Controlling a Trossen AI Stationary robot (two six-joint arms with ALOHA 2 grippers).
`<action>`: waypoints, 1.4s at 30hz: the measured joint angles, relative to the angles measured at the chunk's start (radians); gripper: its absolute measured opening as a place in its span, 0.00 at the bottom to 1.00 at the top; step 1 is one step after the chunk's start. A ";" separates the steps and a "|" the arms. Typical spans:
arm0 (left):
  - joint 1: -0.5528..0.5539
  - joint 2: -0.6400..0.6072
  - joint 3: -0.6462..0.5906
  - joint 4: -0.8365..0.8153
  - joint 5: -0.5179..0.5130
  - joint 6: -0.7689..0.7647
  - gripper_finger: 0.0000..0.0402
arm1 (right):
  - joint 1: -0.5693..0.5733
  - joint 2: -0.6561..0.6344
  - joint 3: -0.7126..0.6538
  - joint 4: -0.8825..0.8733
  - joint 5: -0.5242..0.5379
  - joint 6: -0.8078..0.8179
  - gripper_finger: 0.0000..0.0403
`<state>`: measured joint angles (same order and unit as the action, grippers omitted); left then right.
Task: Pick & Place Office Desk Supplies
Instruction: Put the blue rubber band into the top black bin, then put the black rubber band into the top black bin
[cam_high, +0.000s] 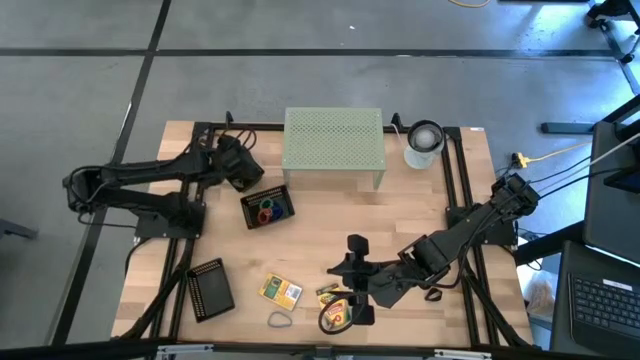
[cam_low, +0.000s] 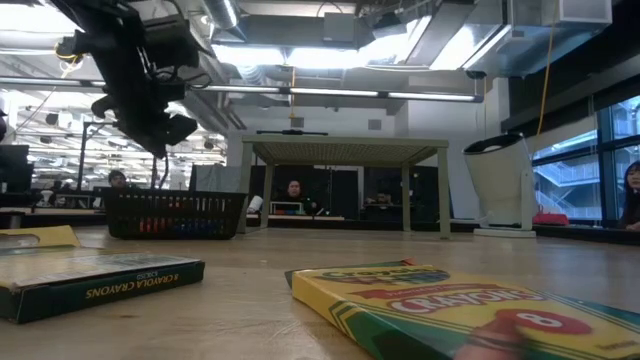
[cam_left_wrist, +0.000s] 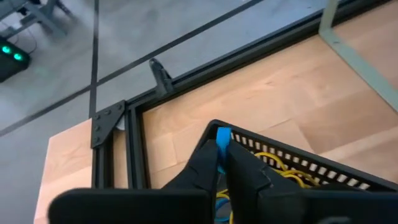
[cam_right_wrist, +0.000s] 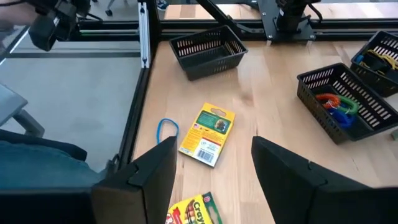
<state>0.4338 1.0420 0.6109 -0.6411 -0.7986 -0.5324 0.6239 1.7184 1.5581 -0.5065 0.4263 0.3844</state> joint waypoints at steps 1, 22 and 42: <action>0.005 0.000 0.000 -0.003 0.000 -0.005 0.07 | 0.000 0.000 0.000 -0.003 0.000 0.000 0.52; -0.046 0.000 0.000 -0.035 0.112 -0.049 0.35 | 0.001 0.002 -0.037 -0.133 -0.216 0.287 0.52; -0.481 0.000 0.000 0.348 0.140 -0.019 0.32 | 0.165 0.014 -0.425 -0.441 -0.683 1.073 0.52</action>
<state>-0.0476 1.0424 0.6109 -0.2934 -0.6589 -0.5516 0.7885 1.7329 1.1333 -0.9475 -0.2567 1.4573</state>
